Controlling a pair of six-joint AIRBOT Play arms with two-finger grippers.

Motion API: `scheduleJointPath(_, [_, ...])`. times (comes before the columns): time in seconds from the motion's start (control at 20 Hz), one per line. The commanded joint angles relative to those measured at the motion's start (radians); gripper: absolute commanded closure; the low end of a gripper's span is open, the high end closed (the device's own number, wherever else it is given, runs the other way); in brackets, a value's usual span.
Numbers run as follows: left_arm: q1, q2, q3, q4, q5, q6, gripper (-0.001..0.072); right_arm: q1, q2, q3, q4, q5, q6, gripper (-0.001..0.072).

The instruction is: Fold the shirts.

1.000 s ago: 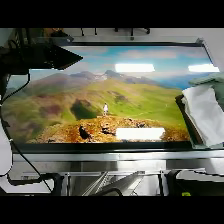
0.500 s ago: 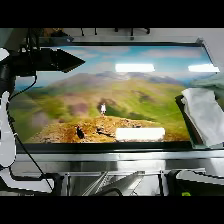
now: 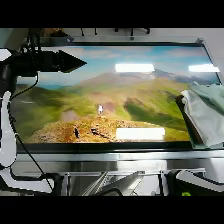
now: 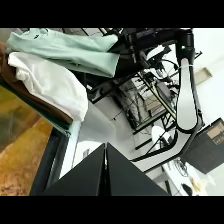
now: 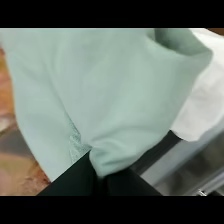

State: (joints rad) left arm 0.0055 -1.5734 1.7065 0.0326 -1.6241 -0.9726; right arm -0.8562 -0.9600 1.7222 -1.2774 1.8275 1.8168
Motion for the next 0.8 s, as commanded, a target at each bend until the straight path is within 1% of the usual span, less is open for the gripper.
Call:
scheduleJointPath(0.0, [-0.031,-0.001,0.000,0.001,-0.010,0.032,0.0688,0.000,0.013,-0.217,-0.231,0.003,-0.047,0.0693])
scheduleJointPath(0.05, [-0.045,-0.001,0.000,0.001,-0.014,0.033,0.0688,0.000,0.012,-0.284,-0.266,-0.024,-0.056,0.0693])
scheduleJointPath(0.1, [-0.061,-0.001,0.000,0.001,-0.012,0.035,0.0688,0.000,0.012,-0.353,-0.290,-0.088,-0.076,0.0693])
scheduleJointPath(0.25, [-0.109,-0.001,0.000,0.002,-0.007,0.050,0.0688,0.000,-0.006,-0.491,-0.288,-0.347,-0.113,0.0693])
scheduleJointPath(0.3, [-0.121,-0.001,0.000,0.001,-0.006,0.050,0.0688,0.000,-0.020,-0.514,-0.290,-0.398,-0.122,0.0693])
scheduleJointPath(0.35, [-0.132,-0.001,0.000,0.002,-0.006,0.050,0.0688,0.000,-0.039,-0.526,-0.290,-0.421,-0.127,0.0693])
scheduleJointPath(0.5, [-0.159,-0.001,0.000,0.002,0.003,0.052,0.0688,0.000,-0.090,-0.528,-0.287,-0.420,-0.127,0.0693])
scheduleJointPath(0.55, [-0.160,-0.001,0.000,0.001,0.011,0.053,0.0688,0.000,-0.100,-0.528,-0.275,-0.414,-0.127,0.0677])
scheduleJointPath(0.6, [-0.167,-0.001,0.000,0.001,0.014,0.054,0.0688,0.000,-0.106,-0.528,-0.263,-0.409,-0.127,0.0490])
scheduleJointPath(0.65, [-0.166,-0.001,0.000,0.001,0.018,0.055,0.0688,0.000,-0.106,-0.528,-0.264,-0.394,-0.127,0.0203])
scheduleJointPath(0.7, [-0.166,-0.001,0.000,0.000,0.019,0.055,0.0688,0.000,-0.101,-0.521,-0.264,-0.370,-0.126,0.0104])
scheduleJointPath(0.75, [-0.164,-0.001,0.000,0.000,0.021,0.055,0.0688,0.000,-0.098,-0.500,-0.264,-0.337,-0.126,0.0107])
